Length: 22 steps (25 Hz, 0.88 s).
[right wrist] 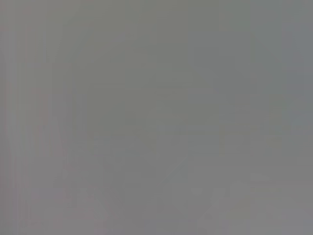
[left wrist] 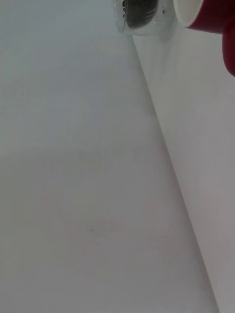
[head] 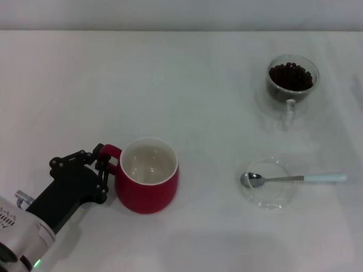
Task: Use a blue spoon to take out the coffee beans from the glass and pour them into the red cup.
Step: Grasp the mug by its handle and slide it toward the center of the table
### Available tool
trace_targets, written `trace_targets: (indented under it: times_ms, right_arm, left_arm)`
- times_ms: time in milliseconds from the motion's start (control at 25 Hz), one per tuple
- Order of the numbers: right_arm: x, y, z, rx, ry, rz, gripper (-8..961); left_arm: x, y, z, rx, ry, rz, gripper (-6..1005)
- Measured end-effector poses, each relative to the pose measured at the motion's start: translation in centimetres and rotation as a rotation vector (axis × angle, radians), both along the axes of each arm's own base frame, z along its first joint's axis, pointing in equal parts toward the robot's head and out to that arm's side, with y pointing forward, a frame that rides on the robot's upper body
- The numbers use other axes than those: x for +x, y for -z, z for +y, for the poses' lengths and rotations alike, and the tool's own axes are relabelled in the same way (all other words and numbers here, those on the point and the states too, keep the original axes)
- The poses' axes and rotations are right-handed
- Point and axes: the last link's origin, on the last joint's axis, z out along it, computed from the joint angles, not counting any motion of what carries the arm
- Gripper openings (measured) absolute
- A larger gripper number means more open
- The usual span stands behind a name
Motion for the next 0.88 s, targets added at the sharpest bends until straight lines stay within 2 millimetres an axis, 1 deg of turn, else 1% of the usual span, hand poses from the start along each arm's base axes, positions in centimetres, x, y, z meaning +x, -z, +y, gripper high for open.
trace_targets:
  times_ms: [880]
  right_arm:
    - [-0.42,-0.24,0.46,0.007,-0.017,-0.004,866]
  left_arm:
    - [-0.22,0.25,-0.59,-0.030,0.012,0.014,126]
